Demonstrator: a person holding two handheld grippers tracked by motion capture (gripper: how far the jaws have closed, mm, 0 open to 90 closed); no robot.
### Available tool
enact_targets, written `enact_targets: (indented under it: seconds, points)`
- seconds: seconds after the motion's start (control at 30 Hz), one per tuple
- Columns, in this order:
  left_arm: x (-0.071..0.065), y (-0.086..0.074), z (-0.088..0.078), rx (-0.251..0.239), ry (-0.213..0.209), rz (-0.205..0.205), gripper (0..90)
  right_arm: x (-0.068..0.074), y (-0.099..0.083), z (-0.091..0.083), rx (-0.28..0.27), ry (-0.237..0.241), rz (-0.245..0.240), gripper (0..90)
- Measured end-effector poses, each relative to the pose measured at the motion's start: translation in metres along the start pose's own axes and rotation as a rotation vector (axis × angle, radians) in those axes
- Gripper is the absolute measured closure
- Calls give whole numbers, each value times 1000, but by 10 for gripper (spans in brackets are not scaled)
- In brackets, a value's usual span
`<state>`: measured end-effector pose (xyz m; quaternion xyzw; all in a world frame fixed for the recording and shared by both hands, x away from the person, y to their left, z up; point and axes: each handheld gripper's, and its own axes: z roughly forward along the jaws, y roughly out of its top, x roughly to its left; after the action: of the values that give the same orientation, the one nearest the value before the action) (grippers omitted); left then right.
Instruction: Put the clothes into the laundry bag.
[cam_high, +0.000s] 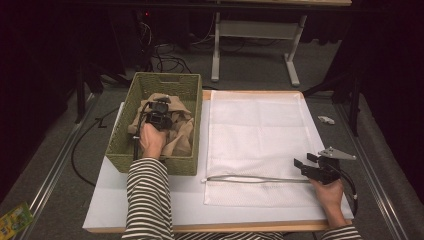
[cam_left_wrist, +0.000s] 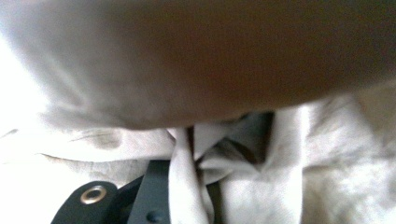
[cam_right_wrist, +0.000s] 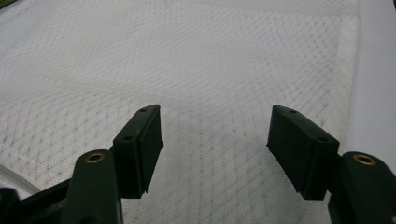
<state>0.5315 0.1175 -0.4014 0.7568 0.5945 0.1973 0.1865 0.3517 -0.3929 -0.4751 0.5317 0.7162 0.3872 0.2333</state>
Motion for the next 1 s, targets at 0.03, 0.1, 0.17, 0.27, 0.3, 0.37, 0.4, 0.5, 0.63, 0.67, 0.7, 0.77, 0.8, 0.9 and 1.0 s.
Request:
enact_targets:
  seconds: [0.03,0.1,0.17,0.27,0.3,0.37,0.4,0.5,0.63,0.67,0.7,0.77,0.8,0.9,1.0]
  points:
    - [1,0,-3,-12,-3,-5,745,0,0,0,1,1,-3,355]
    - [2,0,-9,-43,-7,-7,753,0,0,0,1,-1,0,355]
    - [3,-1,-15,-77,-6,-8,760,0,0,0,0,0,-4,355]
    - [5,-2,-24,-121,-31,-17,765,0,0,0,-1,-1,-6,355]
    - [5,-2,-28,-145,-40,-17,766,0,0,0,0,-1,-3,355]
    - [6,-2,-33,-174,-60,-20,768,0,0,0,0,0,-2,355]
    - [6,-2,-36,-192,-71,-23,768,0,0,0,0,0,-2,355]
    - [7,-3,-44,-230,-106,-30,770,0,0,0,-2,-1,-6,355]
    - [9,-4,-52,-262,-121,-32,773,0,0,0,1,0,-3,355]
    - [10,-5,-54,-269,-130,-37,774,0,0,0,0,0,-2,355]
    - [11,-5,-56,-275,-139,-39,774,0,0,0,-3,-1,-8,355]
    - [12,-6,-60,-297,-155,-42,775,0,0,0,0,-1,-3,355]
    - [12,-7,-62,-306,-164,-45,775,0,0,0,-2,0,-7,355]
    - [12,-7,-68,-325,-185,-52,777,0,0,0,-3,1,-11,355]
    - [12,-6,-73,-339,-203,-56,778,0,0,0,-3,1,-9,354]
